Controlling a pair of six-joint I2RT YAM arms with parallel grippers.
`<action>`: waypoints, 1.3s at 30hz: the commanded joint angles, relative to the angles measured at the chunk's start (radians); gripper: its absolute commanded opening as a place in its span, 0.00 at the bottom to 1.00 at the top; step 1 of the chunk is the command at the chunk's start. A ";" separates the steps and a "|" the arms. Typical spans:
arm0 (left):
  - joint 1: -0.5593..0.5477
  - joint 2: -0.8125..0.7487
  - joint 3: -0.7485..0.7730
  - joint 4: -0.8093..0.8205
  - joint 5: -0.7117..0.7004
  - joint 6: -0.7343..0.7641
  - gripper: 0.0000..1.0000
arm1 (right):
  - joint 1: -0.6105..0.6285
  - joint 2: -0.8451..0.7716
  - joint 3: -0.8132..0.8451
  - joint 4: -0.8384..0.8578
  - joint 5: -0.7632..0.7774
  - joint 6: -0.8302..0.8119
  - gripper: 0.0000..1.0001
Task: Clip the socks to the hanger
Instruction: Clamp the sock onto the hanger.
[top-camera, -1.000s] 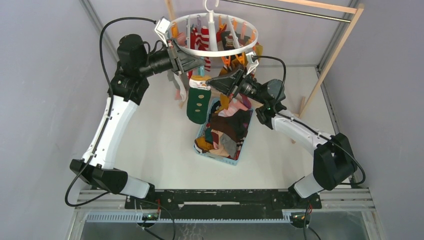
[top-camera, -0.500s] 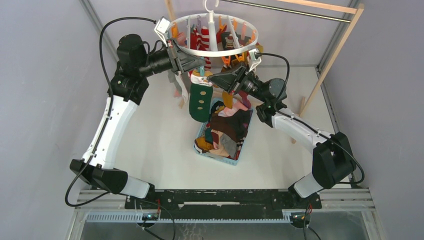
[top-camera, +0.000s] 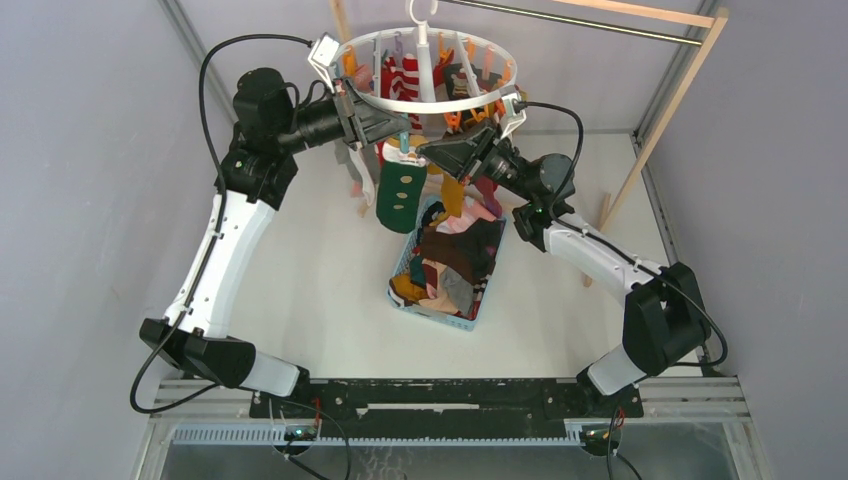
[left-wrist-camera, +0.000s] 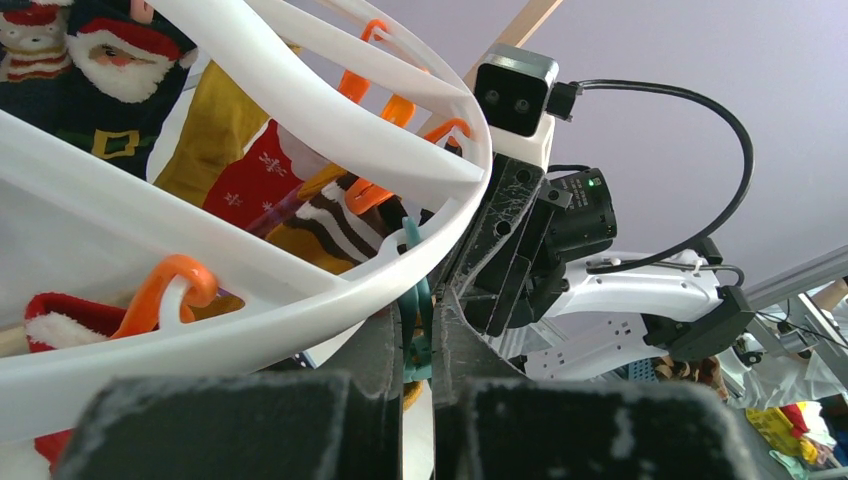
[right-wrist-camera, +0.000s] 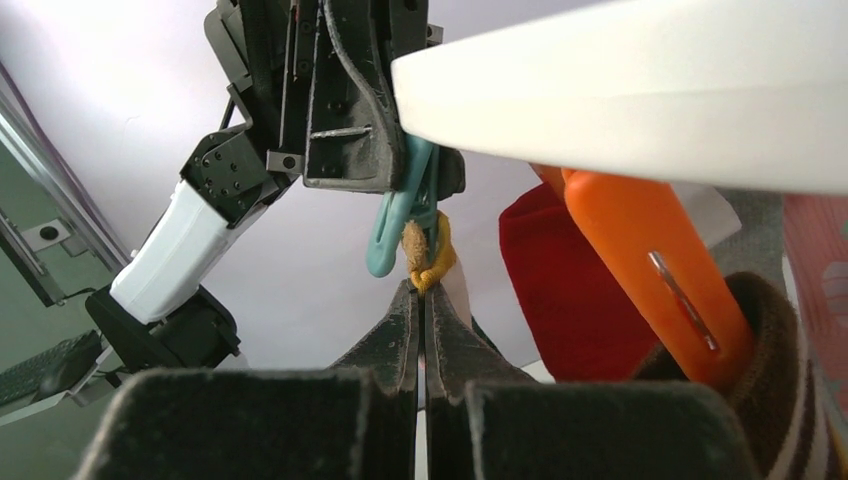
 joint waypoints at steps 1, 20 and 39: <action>0.003 -0.015 -0.015 0.033 0.055 -0.016 0.00 | -0.011 -0.004 0.049 0.037 0.054 0.001 0.00; 0.008 -0.032 -0.028 0.033 0.015 0.001 0.46 | -0.003 0.004 0.080 0.026 0.038 0.016 0.00; 0.099 -0.121 -0.010 -0.358 0.068 0.242 1.00 | -0.048 -0.252 -0.025 -0.558 0.200 -0.262 0.99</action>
